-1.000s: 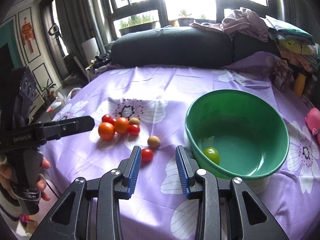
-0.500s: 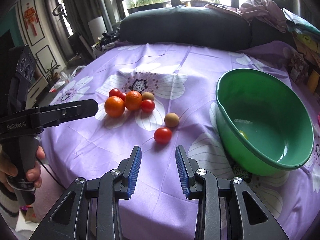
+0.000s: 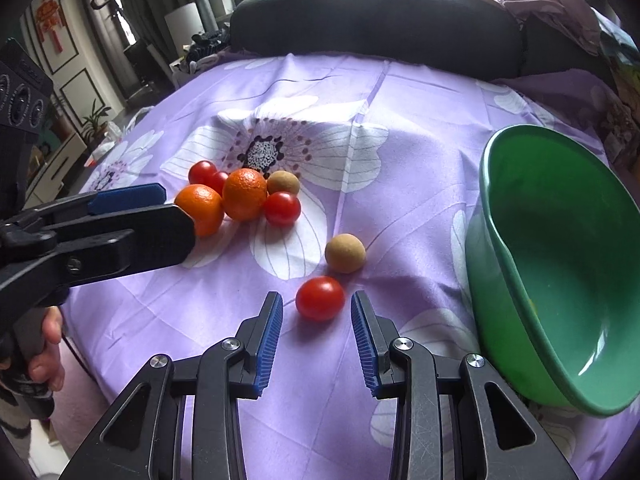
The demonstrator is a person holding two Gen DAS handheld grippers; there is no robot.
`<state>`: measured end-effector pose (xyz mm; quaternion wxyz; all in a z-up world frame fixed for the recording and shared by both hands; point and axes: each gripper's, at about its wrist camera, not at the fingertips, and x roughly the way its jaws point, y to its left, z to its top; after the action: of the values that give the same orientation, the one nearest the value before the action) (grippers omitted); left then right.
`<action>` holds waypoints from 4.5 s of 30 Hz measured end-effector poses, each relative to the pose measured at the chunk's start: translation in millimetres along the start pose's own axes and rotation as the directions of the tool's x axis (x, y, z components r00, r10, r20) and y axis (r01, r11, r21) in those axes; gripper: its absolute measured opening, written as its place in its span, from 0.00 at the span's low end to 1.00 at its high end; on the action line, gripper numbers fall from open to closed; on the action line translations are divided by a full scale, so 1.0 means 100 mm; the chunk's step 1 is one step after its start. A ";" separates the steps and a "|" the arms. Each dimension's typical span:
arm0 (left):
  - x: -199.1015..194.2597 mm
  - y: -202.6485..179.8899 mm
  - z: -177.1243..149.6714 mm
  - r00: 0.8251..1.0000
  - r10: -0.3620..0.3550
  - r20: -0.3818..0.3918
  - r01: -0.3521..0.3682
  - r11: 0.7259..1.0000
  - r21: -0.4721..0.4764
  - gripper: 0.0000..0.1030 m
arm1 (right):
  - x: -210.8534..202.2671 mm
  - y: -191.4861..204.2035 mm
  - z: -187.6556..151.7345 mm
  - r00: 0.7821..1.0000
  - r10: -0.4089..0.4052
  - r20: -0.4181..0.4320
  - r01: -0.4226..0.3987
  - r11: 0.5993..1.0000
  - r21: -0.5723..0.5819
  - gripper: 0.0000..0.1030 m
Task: Organize fruits
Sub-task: 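Move the right gripper to a red cherry tomato and grasp it, then grasp the brown kiwi with the left gripper while the right gripper holds the tomato, then carry kiwi and tomato over the green bowl and open both grippers, then move both grippers back to the remaining fruit cluster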
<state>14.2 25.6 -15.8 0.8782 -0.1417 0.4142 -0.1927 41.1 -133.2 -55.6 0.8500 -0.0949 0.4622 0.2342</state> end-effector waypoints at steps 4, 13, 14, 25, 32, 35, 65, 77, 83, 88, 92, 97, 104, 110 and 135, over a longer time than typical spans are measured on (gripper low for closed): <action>0.05 0.00 0.02 1.000 0.012 -0.016 -0.012 0.999 0.035 0.98 | 0.13 0.01 0.06 0.999 -0.009 -0.039 0.008 1.000 -0.018 0.35; 0.21 -0.14 0.04 0.999 0.004 -0.045 0.001 0.993 0.118 0.98 | 0.22 -0.10 0.04 0.998 0.030 -0.055 -0.031 0.999 -0.010 0.30; 0.24 -0.18 0.05 0.999 0.002 -0.053 0.005 0.991 0.131 0.96 | 0.19 -0.12 0.02 0.998 0.043 -0.050 -0.044 0.999 0.000 0.30; 0.83 -0.55 0.09 0.988 0.027 -0.150 0.013 0.966 0.258 0.73 | -0.15 -0.28 -0.28 0.991 0.132 -0.002 -0.132 0.990 0.056 0.30; 1.08 -0.52 0.12 0.976 0.022 -0.216 0.031 0.971 0.237 0.55 | -0.17 -0.36 -0.29 0.989 0.147 0.017 -0.148 0.986 0.078 0.30; 1.11 -0.51 0.12 0.972 0.007 -0.234 0.048 0.973 0.226 0.47 | -0.17 -0.39 -0.28 0.988 0.153 0.020 -0.154 0.985 0.080 0.30; 0.27 -0.51 -0.07 0.992 -0.061 -0.107 0.076 0.986 0.146 0.26 | -0.48 -0.29 -0.29 0.984 0.152 0.098 -0.159 0.985 0.071 0.30; 0.17 -0.86 0.22 0.989 -0.139 -0.056 0.147 0.971 0.191 0.26 | -0.91 -0.49 -0.18 0.968 0.069 0.240 -0.095 0.991 0.096 0.30; 0.40 -1.23 0.41 0.980 -0.183 -0.073 0.196 0.947 0.253 0.26 | -1.04 -0.84 -0.20 0.958 -0.008 0.287 -0.048 0.981 0.190 0.30; 0.70 -1.45 0.48 0.976 -0.189 -0.113 0.214 0.934 0.287 0.26 | -1.03 -1.10 -0.25 0.957 -0.078 0.280 0.002 0.965 0.260 0.30; 0.92 -1.48 0.45 0.977 -0.155 -0.149 0.192 0.940 0.284 0.26 | -1.00 -1.22 -0.29 0.961 -0.105 0.257 0.029 0.959 0.282 0.30; 1.02 -1.46 0.40 0.981 -0.103 -0.163 0.146 0.950 0.275 0.35 | -0.89 -1.26 -0.29 0.971 -0.109 0.213 0.046 0.959 0.280 0.31; 0.74 -1.35 0.39 0.989 -0.114 -0.091 0.132 0.963 0.236 0.73 | -0.91 -1.27 -0.31 0.972 -0.123 0.201 0.061 0.955 0.291 0.36; 0.30 -0.93 0.13 0.998 -0.063 -0.014 0.064 0.987 0.148 0.81 | -1.07 -1.14 -0.33 0.963 -0.098 0.249 0.028 0.963 0.268 0.36; -1.02 0.15 -0.66 0.980 0.167 0.110 -0.155 0.982 -0.105 0.81 | -0.55 0.22 0.00 0.968 0.220 0.125 -0.217 0.976 -0.033 0.36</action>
<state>-93.6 79.4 6.4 0.9061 -0.1607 0.3803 -0.0922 4.7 -131.3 -9.1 0.8459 -0.0366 0.4123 0.3364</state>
